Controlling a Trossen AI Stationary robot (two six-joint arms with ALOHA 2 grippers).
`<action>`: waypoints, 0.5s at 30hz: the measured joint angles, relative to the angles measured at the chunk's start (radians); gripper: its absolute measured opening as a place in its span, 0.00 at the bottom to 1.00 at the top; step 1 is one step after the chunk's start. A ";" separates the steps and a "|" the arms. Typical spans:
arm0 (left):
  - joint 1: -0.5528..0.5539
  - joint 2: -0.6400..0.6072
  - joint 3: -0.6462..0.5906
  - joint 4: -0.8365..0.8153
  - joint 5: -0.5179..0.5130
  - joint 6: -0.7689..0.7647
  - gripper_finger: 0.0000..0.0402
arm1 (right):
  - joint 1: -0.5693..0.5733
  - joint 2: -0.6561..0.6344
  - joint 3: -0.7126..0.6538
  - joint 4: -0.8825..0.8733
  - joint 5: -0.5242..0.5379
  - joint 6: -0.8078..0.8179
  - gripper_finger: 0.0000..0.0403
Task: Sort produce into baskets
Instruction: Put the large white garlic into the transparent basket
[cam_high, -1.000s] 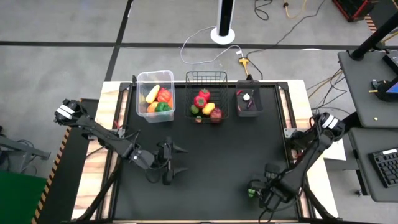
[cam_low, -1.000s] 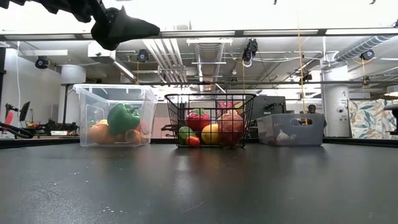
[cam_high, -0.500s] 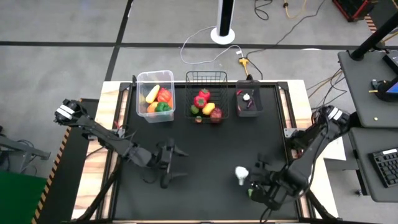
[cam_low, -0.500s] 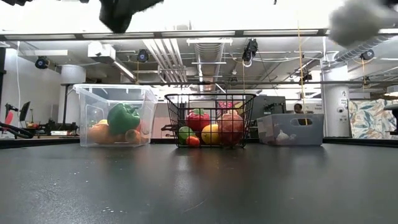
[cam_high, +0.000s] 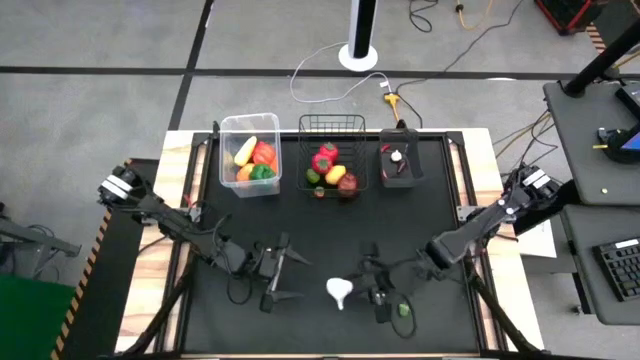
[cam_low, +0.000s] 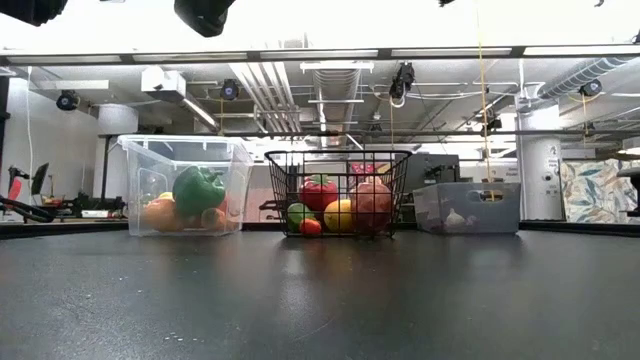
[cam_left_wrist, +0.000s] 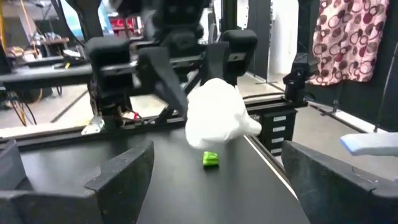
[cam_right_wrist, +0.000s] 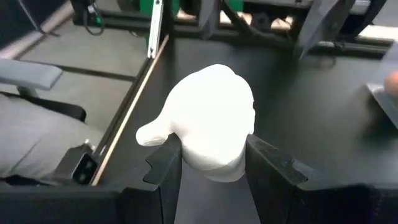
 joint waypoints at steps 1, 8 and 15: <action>0.000 0.005 0.000 0.010 0.000 0.010 0.83 | -0.019 0.002 -0.010 0.030 -0.027 -0.016 0.36; 0.000 0.009 0.000 0.037 0.000 0.028 0.80 | -0.109 0.019 -0.040 0.203 -0.170 -0.112 0.36; 0.000 0.009 0.000 0.061 0.000 0.028 0.73 | -0.157 0.040 -0.040 0.292 -0.232 -0.175 0.36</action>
